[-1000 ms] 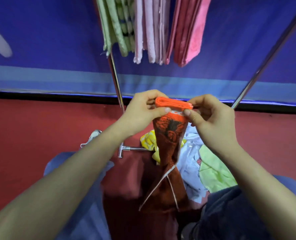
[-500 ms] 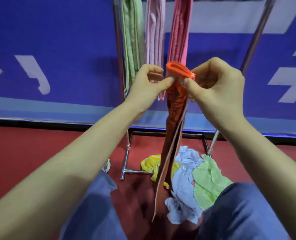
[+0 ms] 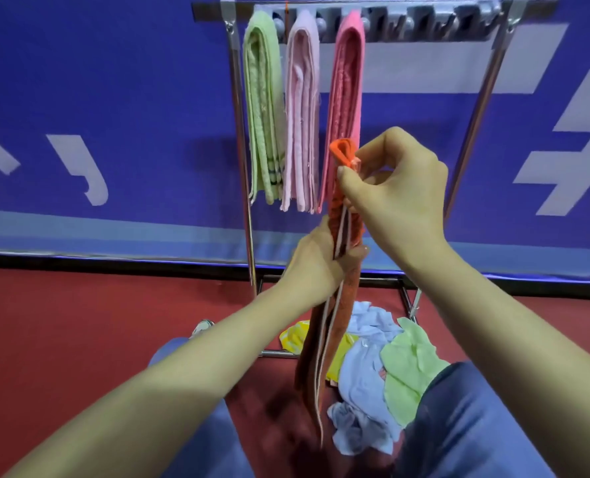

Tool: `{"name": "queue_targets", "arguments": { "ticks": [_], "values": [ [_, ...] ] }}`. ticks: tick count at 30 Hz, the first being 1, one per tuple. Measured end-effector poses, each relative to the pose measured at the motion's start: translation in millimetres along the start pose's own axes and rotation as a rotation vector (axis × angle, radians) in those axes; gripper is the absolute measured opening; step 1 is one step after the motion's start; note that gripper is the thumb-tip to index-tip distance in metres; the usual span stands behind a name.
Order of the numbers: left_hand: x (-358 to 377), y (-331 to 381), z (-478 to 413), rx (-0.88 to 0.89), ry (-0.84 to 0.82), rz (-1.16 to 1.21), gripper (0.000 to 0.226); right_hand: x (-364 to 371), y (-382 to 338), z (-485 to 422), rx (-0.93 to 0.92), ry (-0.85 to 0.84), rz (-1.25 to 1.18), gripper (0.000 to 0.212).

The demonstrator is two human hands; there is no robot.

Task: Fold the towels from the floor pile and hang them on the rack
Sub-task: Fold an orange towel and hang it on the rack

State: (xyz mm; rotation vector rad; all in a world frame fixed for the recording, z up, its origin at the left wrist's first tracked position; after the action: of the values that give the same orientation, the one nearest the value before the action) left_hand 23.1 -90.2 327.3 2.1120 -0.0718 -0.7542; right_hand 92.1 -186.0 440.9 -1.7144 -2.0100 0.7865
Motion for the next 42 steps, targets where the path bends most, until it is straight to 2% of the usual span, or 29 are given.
{"name": "queue_targets", "arguments": {
  "ticks": [2,6,9,12,14,18,21,23,26,29,35,39,42],
  "values": [
    [-1.2,-7.9,-1.0,-0.033,0.01,-0.053,0.057,-0.8,-1.6,-1.5,0.012,0.018,-0.002,0.012],
    [-2.6,-18.9,7.6,-0.091,-0.08,-0.086,0.048,-2.6,-0.3,-8.4,0.084,0.016,-0.048,0.013],
    [2.1,-20.6,13.6,-0.168,-0.094,-0.016,0.036,4.5,-0.1,-7.7,0.162,-0.088,-0.173,0.01],
    [8.8,-18.8,15.1,-0.255,-0.012,0.091,0.022,12.0,3.2,0.5,0.174,-0.238,-0.252,0.012],
    [10.2,-19.2,15.4,-0.317,0.044,0.177,0.021,7.8,13.0,6.8,0.141,-0.243,-0.195,0.015],
    [0.4,-17.4,13.0,-0.431,0.162,0.354,0.032,-13.3,51.4,41.2,0.118,-0.174,0.033,0.008],
    [-11.0,-15.9,10.2,-0.531,0.277,0.452,0.036,-22.2,83.6,86.1,0.193,-0.272,0.148,0.014],
    [-13.6,-12.4,8.6,-0.544,0.289,0.502,0.038,-19.7,98.3,108.0,0.237,-0.337,0.197,0.012],
    [-14.3,-5.4,8.4,-0.53,0.282,0.523,0.043,-7.7,102.6,119.6,0.254,-0.361,0.233,0.023],
    [-16.9,3.3,9.2,-0.514,0.273,0.553,0.041,6.4,96.7,117.8,0.229,-0.329,0.243,0.028],
    [-26.4,2.1,8.3,-0.465,0.146,0.632,0.016,16.3,87.4,96.5,0.184,-0.183,0.175,0.013],
    [-31.6,-4.2,8.5,-0.482,0.131,0.69,0.027,12.2,76.7,87.5,0.064,-0.104,0.078,0.014],
    [-33.1,-7.7,7.9,-0.477,0.136,0.678,0.026,6.4,69.4,85.7,-0.029,-0.074,0.059,0.012]
  ]
}}
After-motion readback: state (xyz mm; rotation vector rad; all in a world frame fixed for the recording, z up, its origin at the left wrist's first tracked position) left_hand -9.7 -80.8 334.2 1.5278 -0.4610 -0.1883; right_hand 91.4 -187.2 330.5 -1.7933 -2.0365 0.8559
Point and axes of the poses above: each hand's wrist, its own z-axis away from the middle knuckle, its own x-axis out of the palm, y = z × x, the point moved 4 cm from there along -z, towards the middle knuckle, and after that the axes turned 15 degrees about y, right-handed, at the moved point
